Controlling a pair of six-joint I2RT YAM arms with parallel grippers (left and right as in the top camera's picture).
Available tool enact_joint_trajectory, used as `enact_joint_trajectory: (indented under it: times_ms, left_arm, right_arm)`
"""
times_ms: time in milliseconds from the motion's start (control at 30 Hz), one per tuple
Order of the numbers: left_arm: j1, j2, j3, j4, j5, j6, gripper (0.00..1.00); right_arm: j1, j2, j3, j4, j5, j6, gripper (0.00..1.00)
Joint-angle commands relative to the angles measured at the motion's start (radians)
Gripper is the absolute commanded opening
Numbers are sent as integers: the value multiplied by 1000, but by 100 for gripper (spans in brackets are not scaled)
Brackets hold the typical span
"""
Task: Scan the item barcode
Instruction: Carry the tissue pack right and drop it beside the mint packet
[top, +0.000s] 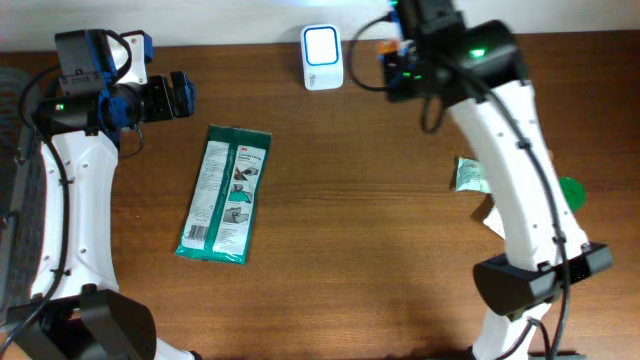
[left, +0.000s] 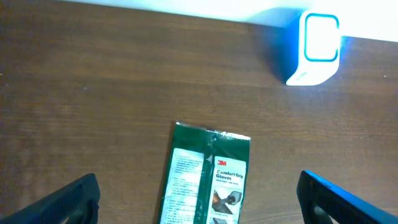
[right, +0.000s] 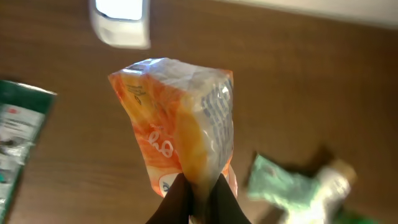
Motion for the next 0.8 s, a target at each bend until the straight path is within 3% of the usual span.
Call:
enact_joint_trajectory:
  times_ms: [0,100,267,600,767]
  left_arm:
    - [0,-10,16,2,10,4,99]
    - [0,-10,16,2,10,4,99]
    - [0,-10,16,2,10,4,99]
    - [0,-10,16,2,10,4,99]
    - [0,-10,16,2,10,4,99]
  right_arm:
    - [-110,13,-24,-108,-2,122,4]
    - [-209,24,-129,-155,-3,165,4]
    - [-311,24,-370,-72,-8,165,4]
    - [-455,24,-771,365,-161,169,4]
    - [-511,26,-880,559,-186,278,4]
